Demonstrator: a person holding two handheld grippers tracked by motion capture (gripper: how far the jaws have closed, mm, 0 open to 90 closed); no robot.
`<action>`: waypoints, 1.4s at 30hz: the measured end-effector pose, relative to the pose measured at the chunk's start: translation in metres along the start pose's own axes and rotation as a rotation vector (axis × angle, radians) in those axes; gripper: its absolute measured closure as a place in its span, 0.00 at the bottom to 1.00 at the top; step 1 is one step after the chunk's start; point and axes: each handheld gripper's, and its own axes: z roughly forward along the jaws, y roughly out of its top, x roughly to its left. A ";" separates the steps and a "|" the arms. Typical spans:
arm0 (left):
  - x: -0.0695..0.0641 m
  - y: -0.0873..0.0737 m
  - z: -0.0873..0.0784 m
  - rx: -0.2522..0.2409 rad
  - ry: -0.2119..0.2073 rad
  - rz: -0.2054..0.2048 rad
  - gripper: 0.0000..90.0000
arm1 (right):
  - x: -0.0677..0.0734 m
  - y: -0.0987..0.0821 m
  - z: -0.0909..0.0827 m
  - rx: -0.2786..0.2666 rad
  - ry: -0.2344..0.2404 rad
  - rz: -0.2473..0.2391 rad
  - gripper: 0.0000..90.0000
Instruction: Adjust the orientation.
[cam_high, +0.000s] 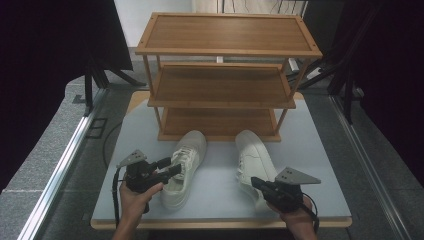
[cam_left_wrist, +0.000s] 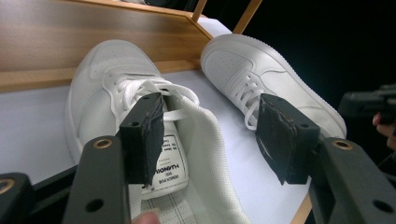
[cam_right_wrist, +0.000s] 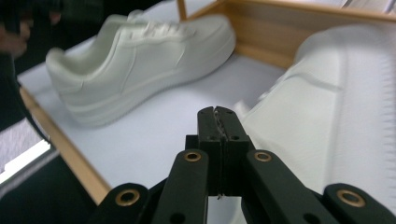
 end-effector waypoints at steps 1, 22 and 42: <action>0.000 0.000 0.001 0.000 -0.001 -0.001 0.47 | 0.002 -0.002 0.003 0.018 0.004 -0.011 1.00; 0.005 0.004 0.012 -0.004 -0.034 -0.038 0.48 | -0.001 -0.026 0.013 0.096 -0.072 0.008 1.00; 0.006 0.004 0.017 0.023 -0.058 -0.036 0.48 | -0.028 -0.026 -0.015 -0.043 -0.161 0.101 1.00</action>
